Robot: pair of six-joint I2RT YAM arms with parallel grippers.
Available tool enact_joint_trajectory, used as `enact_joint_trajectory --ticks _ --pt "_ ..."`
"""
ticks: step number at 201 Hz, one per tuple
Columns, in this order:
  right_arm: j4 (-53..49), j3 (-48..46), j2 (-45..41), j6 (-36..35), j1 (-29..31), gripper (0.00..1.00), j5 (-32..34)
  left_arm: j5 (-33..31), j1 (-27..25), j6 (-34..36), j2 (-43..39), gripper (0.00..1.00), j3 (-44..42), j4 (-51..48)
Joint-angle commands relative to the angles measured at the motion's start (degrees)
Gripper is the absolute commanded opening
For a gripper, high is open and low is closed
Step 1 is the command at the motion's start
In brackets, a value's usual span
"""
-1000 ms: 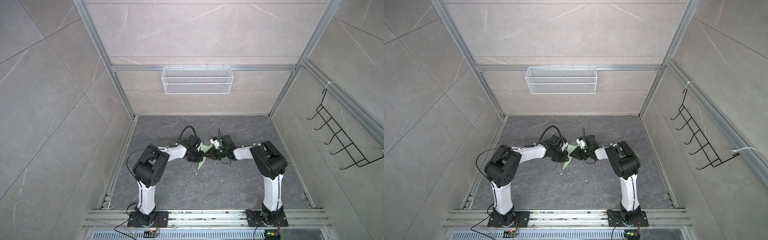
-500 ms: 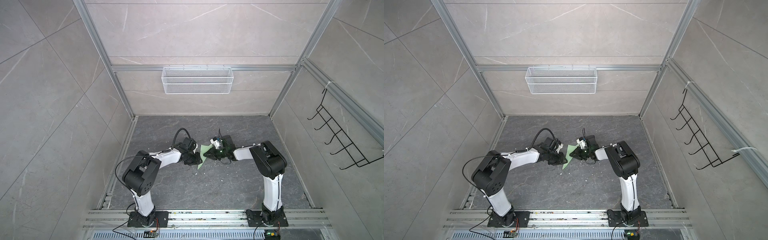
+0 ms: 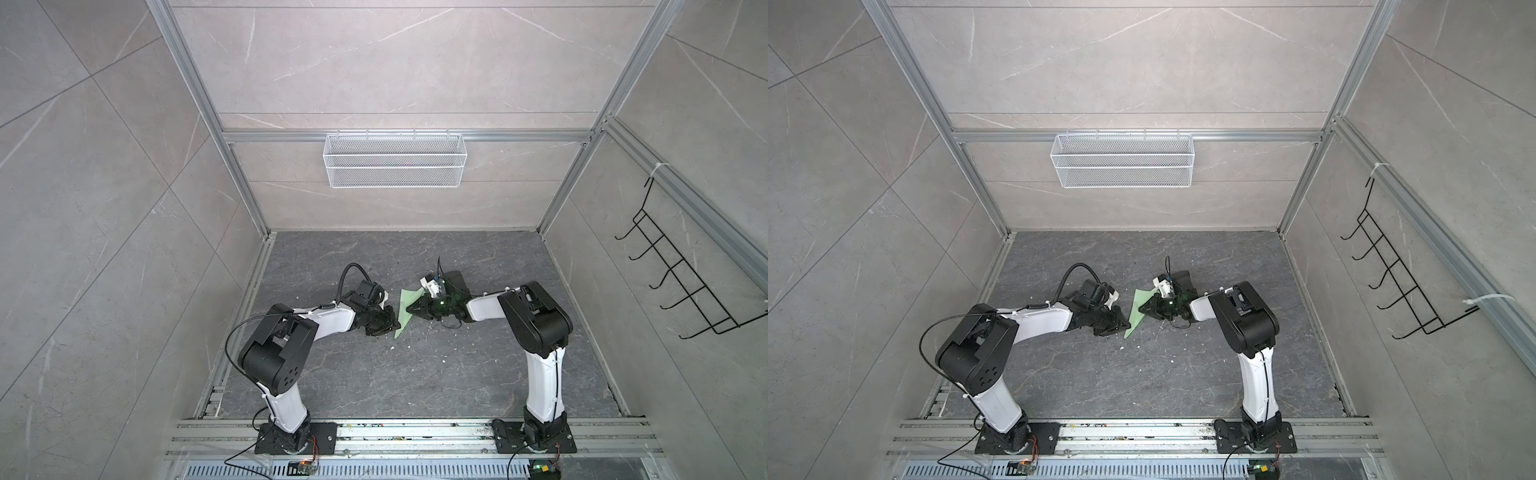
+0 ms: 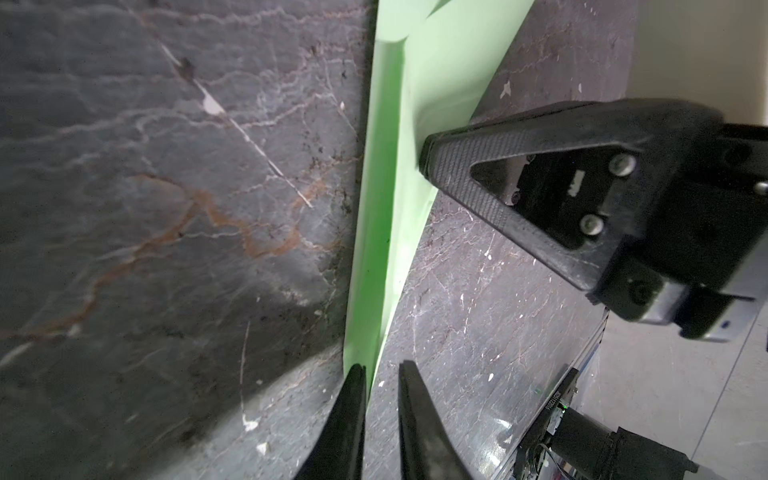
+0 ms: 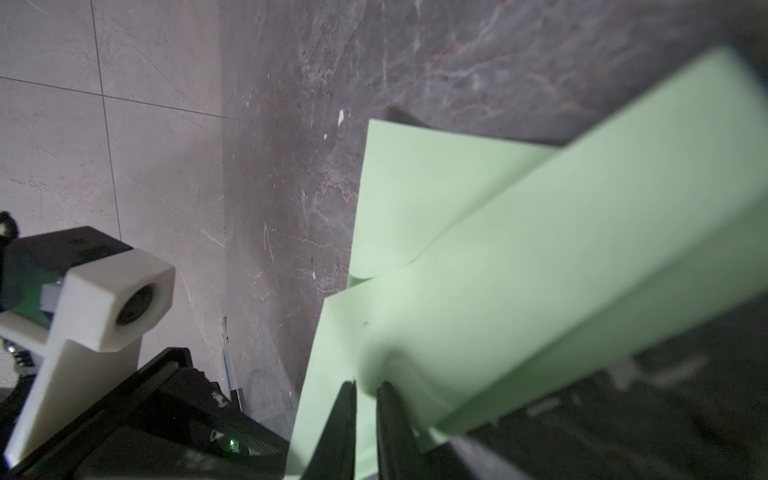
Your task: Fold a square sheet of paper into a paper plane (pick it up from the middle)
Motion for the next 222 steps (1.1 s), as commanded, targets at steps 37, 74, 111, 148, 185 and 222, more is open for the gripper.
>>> enact_joint_trajectory --ticks 37,74,111,148,185,222 --pt "-1.6 -1.4 2.2 0.6 0.0 0.16 1.8 1.8 -0.1 0.7 1.4 0.14 1.4 0.2" --pt "-1.1 -1.5 1.9 0.8 0.1 0.16 1.3 1.7 0.0 1.4 1.5 0.09 1.8 0.0" --pt "2.5 -2.3 -1.8 1.9 0.1 0.2 -1.5 0.0 -0.1 3.8 2.1 0.06 3.1 -2.5" --pt "3.1 -3.2 -4.5 1.8 1.2 0.21 -4.5 -0.4 -0.2 4.7 3.1 0.06 3.4 -3.4" --pt "3.1 -3.9 -3.9 1.7 2.0 0.21 -4.6 -0.6 -0.3 5.3 3.9 0.06 3.7 -3.8" --pt "3.9 -5.6 -3.2 2.1 2.0 0.2 -4.2 -0.9 -0.4 5.4 3.8 0.06 3.7 -3.9"
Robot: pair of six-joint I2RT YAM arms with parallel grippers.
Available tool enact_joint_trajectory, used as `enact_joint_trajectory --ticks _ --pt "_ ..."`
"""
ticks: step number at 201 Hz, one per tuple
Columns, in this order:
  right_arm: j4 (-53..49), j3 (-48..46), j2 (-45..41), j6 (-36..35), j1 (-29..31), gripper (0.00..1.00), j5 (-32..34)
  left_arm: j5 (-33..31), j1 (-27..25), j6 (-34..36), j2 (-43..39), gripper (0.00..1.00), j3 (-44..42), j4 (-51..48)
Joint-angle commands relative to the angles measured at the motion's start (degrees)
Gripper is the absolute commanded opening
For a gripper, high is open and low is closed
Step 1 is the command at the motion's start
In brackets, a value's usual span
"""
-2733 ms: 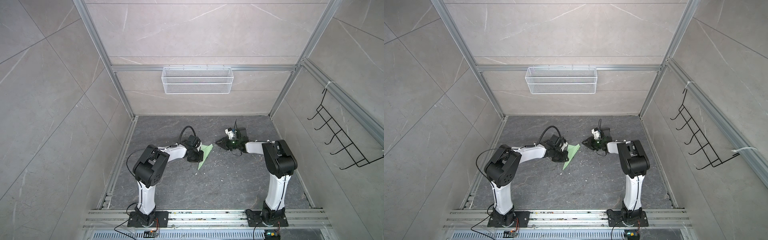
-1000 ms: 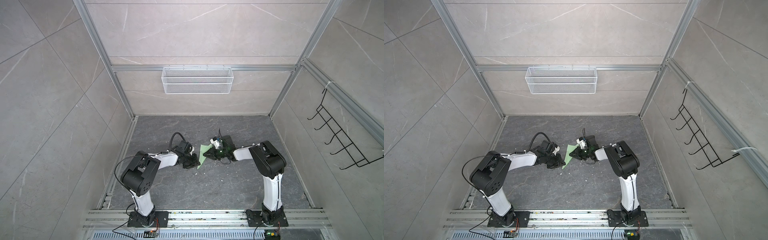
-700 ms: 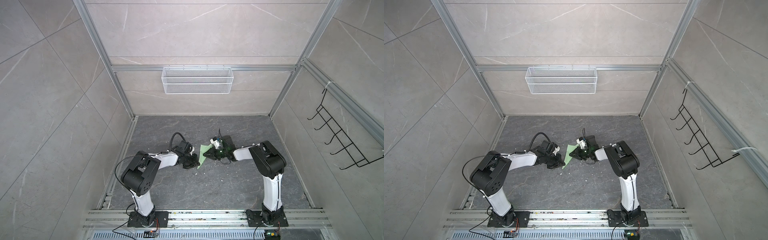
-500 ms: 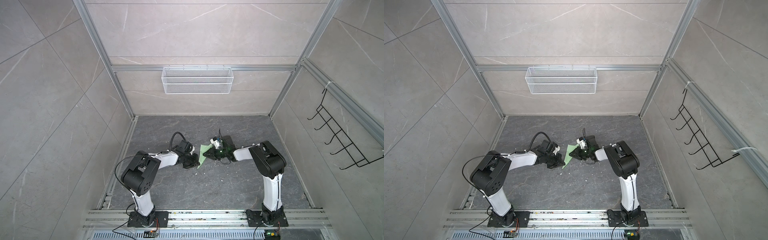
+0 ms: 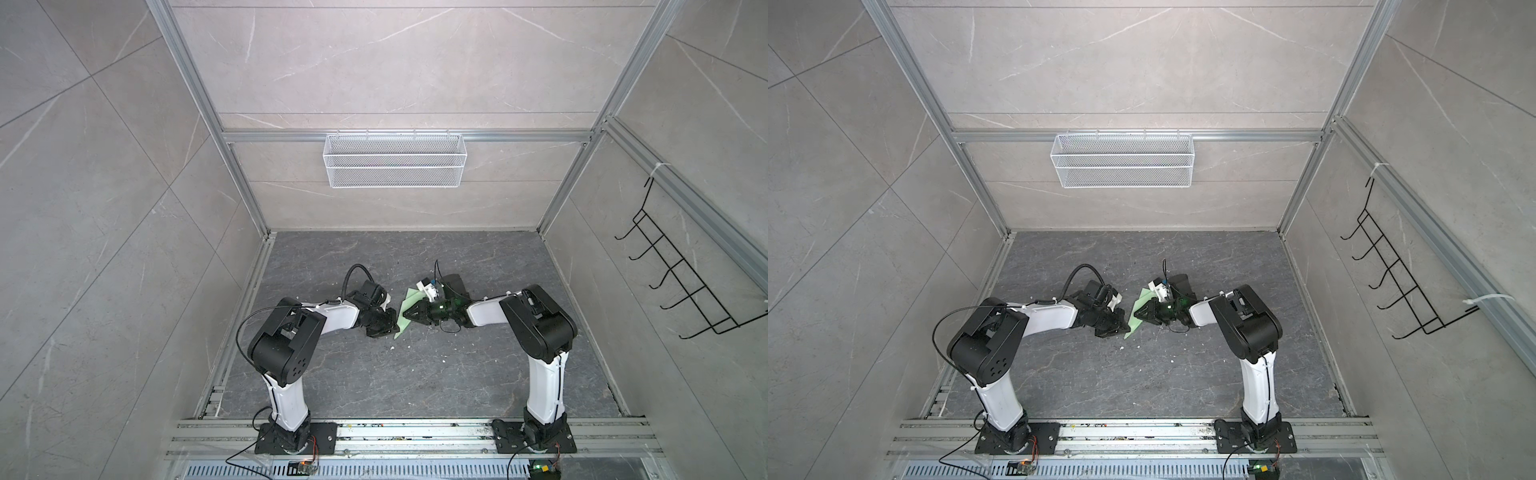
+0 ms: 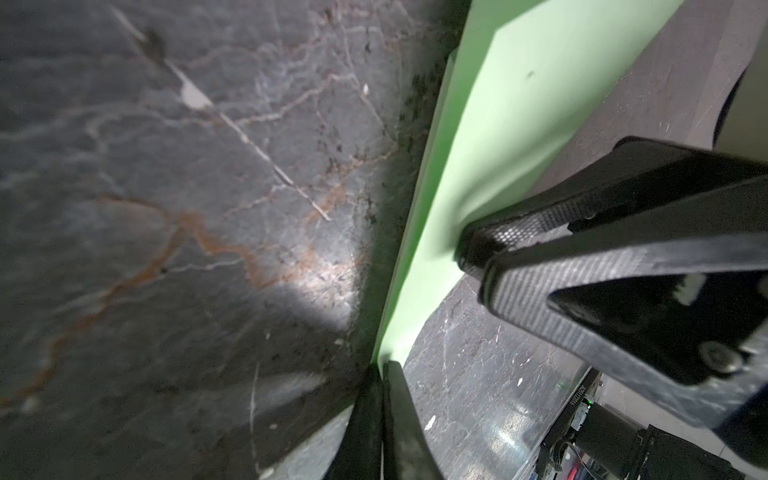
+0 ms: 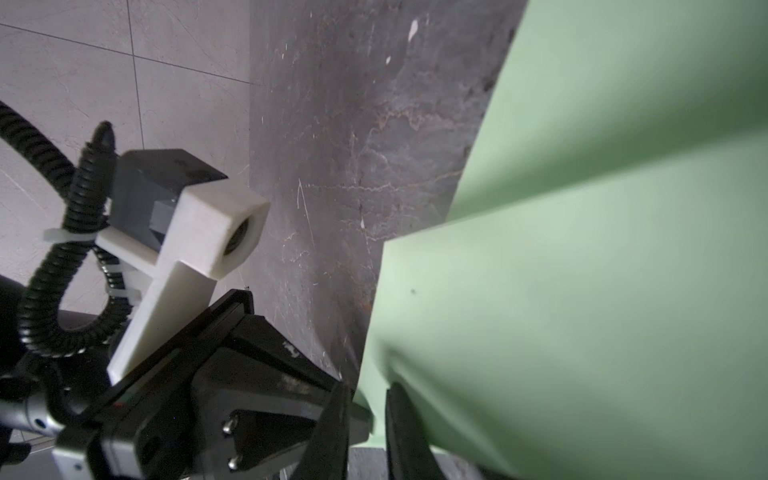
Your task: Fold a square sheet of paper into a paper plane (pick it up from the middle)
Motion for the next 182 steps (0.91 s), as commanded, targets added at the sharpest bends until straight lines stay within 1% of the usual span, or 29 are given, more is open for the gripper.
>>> enact_joint_trajectory --ticks 1,45,93,137,182 --pt "0.9 -1.4 -0.2 0.5 0.1 0.2 -0.3 -1.0 -0.2 1.7 0.3 0.06 1.5 -1.6" --pt "0.1 -1.7 0.7 -0.1 0.2 0.19 1.1 -0.7 -0.3 1.6 0.3 0.09 1.7 -1.6" --pt "-1.7 -2.3 1.1 -1.0 -0.1 0.18 3.0 0.4 -0.3 0.6 -2.0 0.17 1.3 -1.2" --pt "-1.2 -3.2 1.5 -1.0 -0.3 0.18 3.2 2.1 -0.2 -1.6 -3.2 0.18 0.5 0.6" --pt "-0.7 -3.5 2.1 -1.1 -0.4 0.18 3.1 4.4 1.3 -4.4 -3.9 0.18 -0.7 3.0"
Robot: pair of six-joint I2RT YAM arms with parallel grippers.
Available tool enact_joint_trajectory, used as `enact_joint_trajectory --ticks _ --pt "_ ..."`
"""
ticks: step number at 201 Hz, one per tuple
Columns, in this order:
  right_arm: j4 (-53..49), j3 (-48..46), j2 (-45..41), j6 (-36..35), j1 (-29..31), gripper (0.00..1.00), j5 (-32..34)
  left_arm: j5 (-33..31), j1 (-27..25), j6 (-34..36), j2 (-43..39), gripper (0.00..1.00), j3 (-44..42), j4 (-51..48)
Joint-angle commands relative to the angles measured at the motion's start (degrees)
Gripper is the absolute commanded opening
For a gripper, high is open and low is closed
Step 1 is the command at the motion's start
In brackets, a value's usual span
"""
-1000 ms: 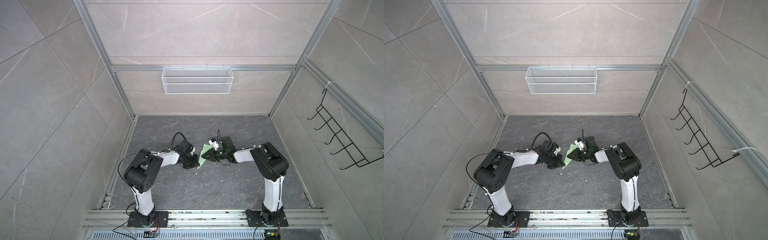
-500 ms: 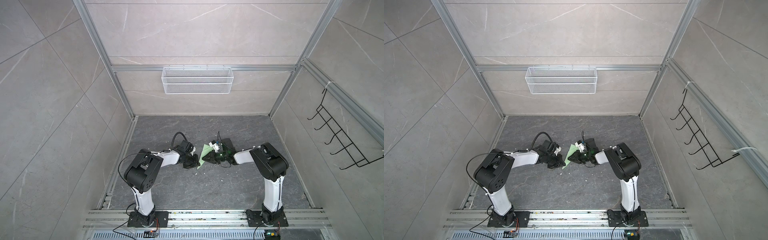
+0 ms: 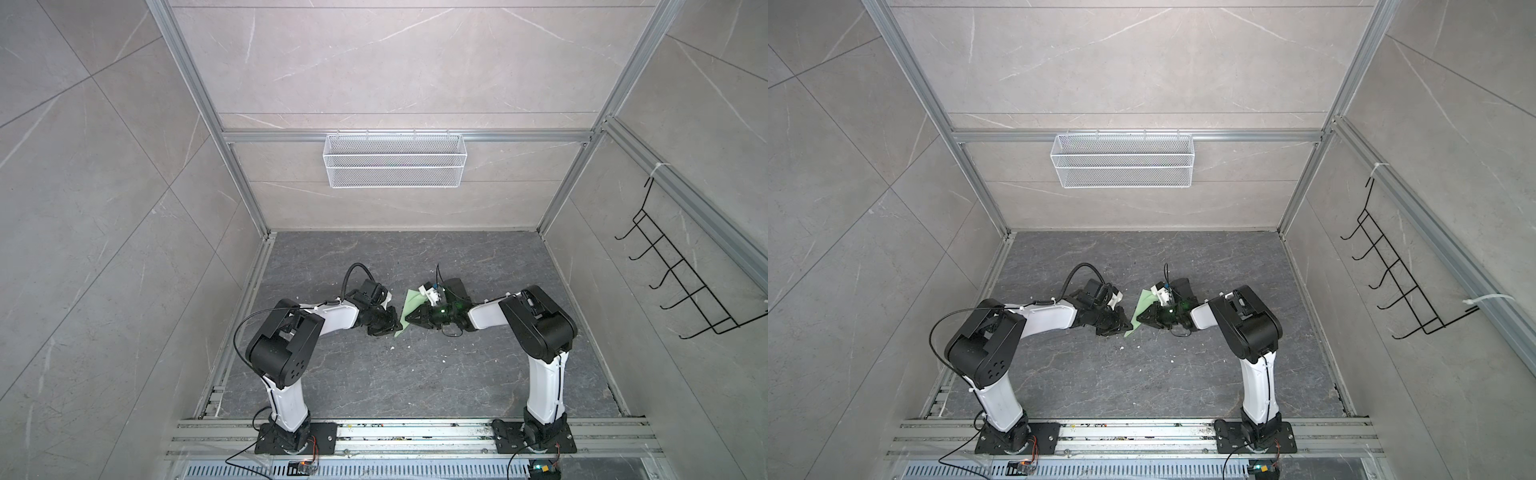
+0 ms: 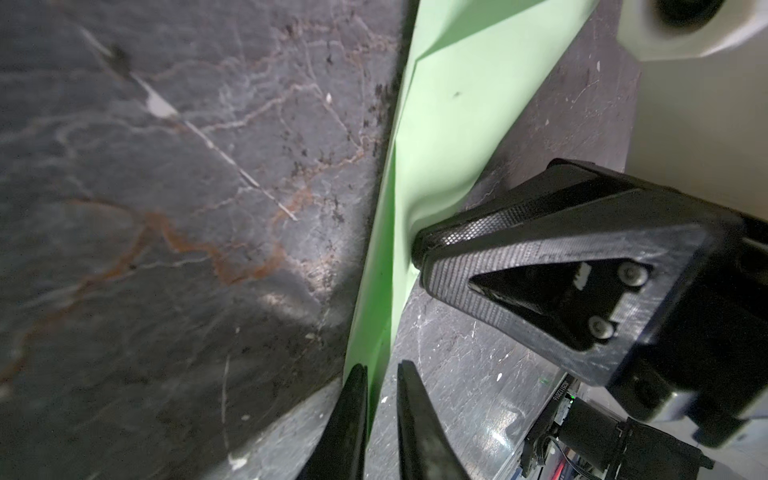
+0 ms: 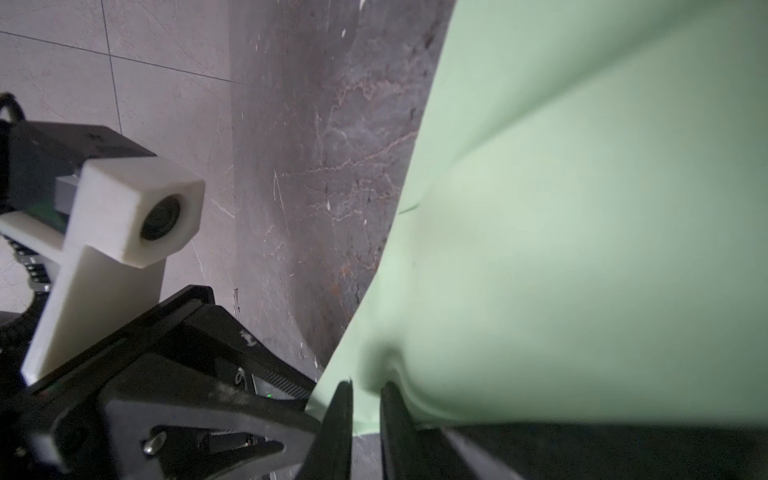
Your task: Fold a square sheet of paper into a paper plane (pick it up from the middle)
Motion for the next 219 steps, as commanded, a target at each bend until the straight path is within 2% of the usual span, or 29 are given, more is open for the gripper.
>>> enact_joint_trajectory --ticks 1,43,73,196,219 --pt "-1.6 -1.4 2.0 -0.9 -0.4 0.18 1.6 2.7 1.1 -2.5 -2.8 0.18 -0.8 2.4" --pt "-1.2 -1.4 2.4 -0.6 -0.4 0.18 1.5 4.7 1.3 -3.6 -1.6 0.07 -1.4 4.1" --pt "-1.0 -1.3 2.7 -0.6 -0.4 0.18 1.5 5.0 1.3 -2.2 -0.5 0.04 -1.1 3.1" --pt "-0.4 -1.3 3.6 0.2 -0.4 0.18 1.8 2.1 -0.5 1.8 2.1 0.03 1.3 -3.5" --pt "-0.2 -1.4 3.5 0.2 -0.4 0.18 1.8 2.1 -0.6 1.8 1.2 0.09 1.5 -3.4"
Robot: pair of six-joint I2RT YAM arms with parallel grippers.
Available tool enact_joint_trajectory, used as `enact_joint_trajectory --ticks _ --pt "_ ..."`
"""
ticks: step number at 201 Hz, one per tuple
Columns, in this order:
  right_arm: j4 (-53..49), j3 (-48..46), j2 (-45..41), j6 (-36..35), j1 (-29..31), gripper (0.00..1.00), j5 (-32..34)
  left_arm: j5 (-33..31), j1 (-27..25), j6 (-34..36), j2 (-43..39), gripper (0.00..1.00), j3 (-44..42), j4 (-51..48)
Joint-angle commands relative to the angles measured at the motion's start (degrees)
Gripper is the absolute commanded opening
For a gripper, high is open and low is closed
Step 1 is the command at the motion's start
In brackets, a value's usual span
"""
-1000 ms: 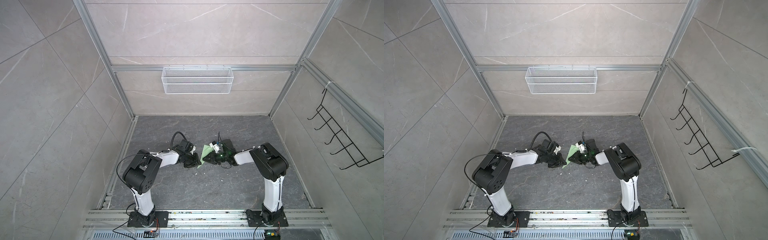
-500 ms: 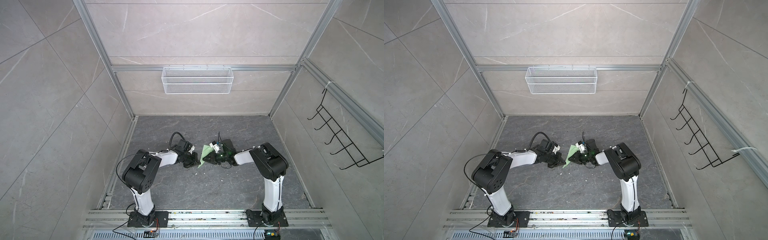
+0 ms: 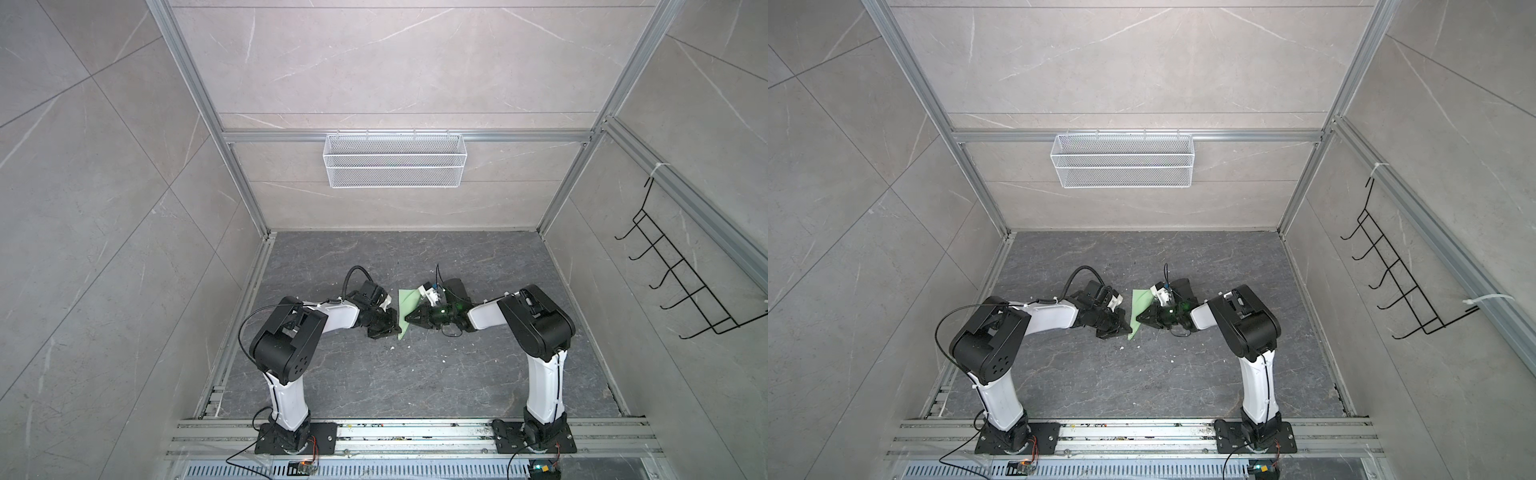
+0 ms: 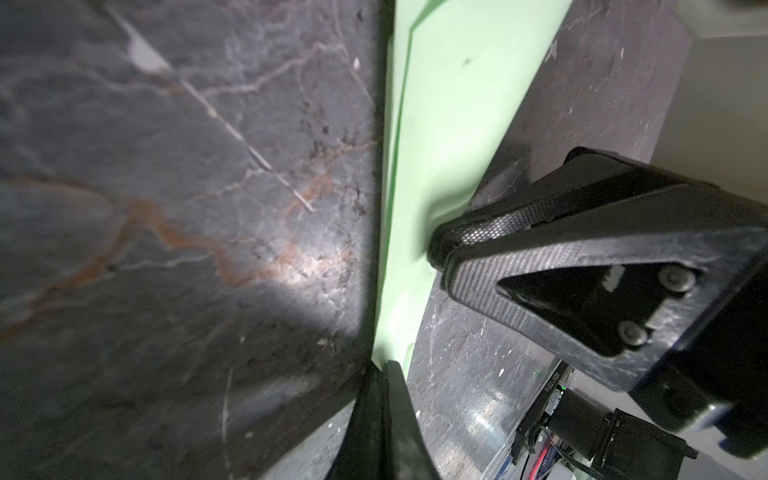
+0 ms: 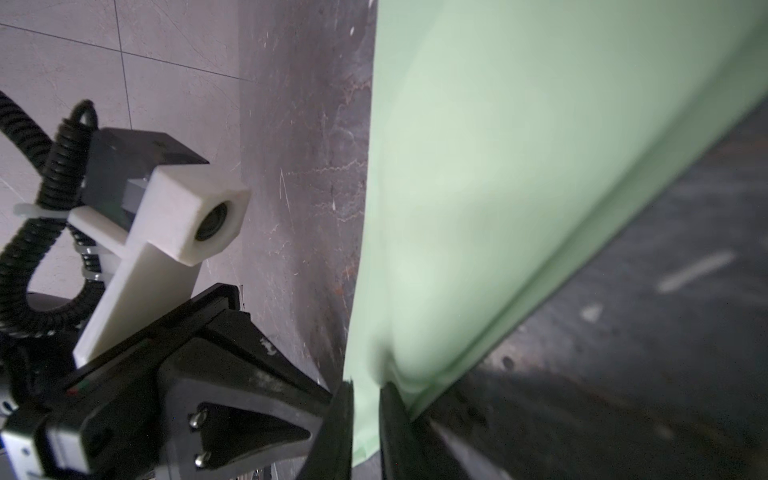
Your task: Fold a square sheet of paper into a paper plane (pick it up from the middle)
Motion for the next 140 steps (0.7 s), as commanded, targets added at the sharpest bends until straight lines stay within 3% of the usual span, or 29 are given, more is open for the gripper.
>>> enact_joint_trajectory --ticks 1,66,92,140 --pt "-2.2 -1.3 2.5 0.2 -0.2 0.18 2.9 0.3 -0.4 1.6 -0.8 0.09 1.4 -3.0" --pt "-1.7 -0.4 0.2 -0.9 -0.2 0.23 2.3 -0.5 2.0 2.1 -5.3 0.33 1.3 -0.6" --pt "-1.2 -0.8 -2.0 -1.2 -0.3 0.26 2.2 -1.6 4.0 2.9 -6.6 0.38 1.3 0.2" --pt "-3.6 -5.4 -11.2 -2.0 -0.4 0.47 7.2 -5.6 5.4 3.3 -9.3 0.52 -1.3 4.5"
